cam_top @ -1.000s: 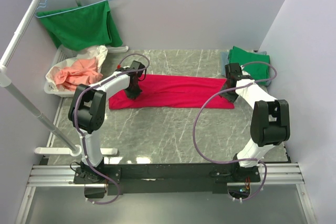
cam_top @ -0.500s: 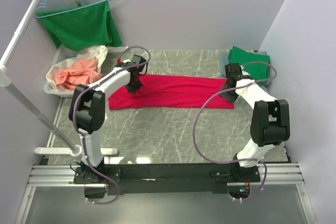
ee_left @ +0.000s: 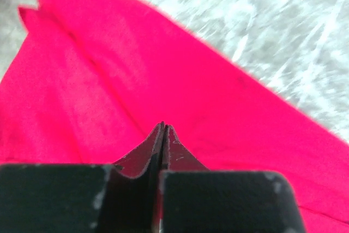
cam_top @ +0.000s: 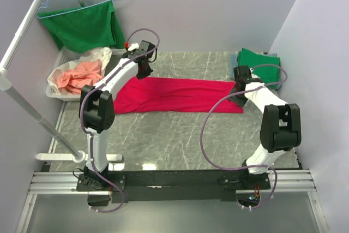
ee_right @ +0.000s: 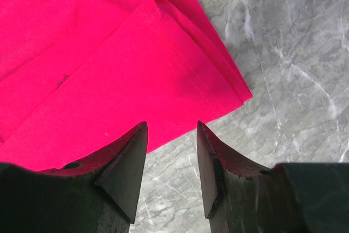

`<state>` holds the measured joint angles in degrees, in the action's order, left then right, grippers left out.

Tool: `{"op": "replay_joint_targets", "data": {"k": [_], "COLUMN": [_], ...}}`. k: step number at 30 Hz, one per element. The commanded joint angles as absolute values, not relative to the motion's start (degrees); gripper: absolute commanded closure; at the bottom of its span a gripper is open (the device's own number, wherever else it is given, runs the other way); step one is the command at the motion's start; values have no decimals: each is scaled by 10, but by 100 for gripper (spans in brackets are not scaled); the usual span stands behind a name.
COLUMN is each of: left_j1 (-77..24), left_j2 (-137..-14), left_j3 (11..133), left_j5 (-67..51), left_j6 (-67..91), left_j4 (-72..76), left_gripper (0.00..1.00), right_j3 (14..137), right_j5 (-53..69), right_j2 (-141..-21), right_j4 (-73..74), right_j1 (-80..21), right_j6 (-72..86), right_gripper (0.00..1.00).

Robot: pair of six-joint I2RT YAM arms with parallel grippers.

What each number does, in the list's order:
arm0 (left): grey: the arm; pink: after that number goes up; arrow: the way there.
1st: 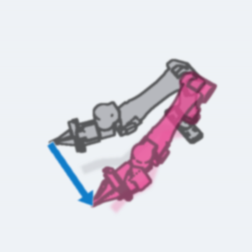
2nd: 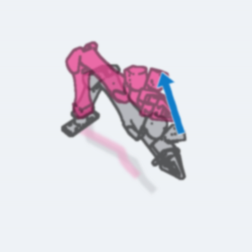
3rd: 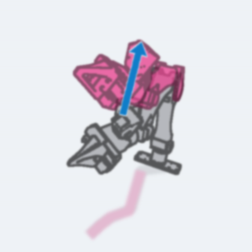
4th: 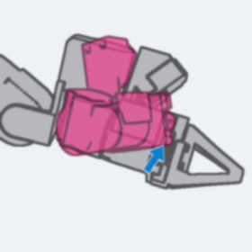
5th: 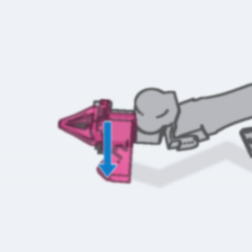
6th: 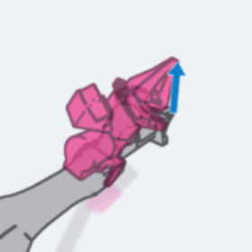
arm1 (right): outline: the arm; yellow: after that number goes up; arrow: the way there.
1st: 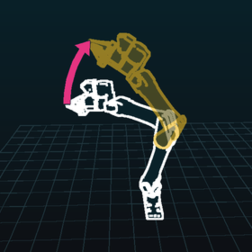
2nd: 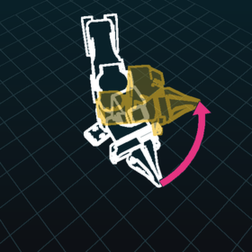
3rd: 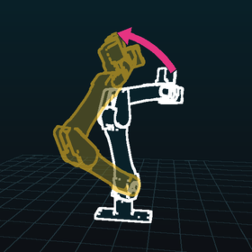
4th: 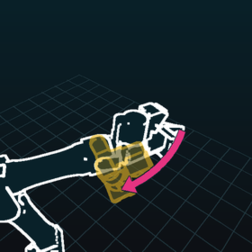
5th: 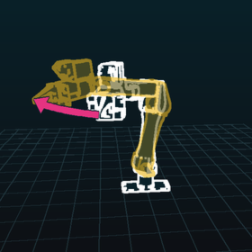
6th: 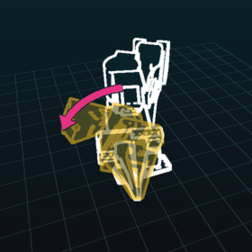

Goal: Fold and stack the t-shirts

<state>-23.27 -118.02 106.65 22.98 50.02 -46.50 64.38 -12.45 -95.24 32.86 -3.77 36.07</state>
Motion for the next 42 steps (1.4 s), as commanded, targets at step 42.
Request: {"op": "replay_joint_targets", "data": {"k": [42], "left_j1": [-238], "left_j2": [-1122], "left_j3": [836], "left_j5": [186], "left_j6": [511], "left_j4": [-403], "left_gripper": [63], "right_j3": [639], "right_j5": [-138], "right_j2": [-924], "right_j4": [335], "right_j1": [-46], "right_j6": [350], "right_gripper": [52]}}
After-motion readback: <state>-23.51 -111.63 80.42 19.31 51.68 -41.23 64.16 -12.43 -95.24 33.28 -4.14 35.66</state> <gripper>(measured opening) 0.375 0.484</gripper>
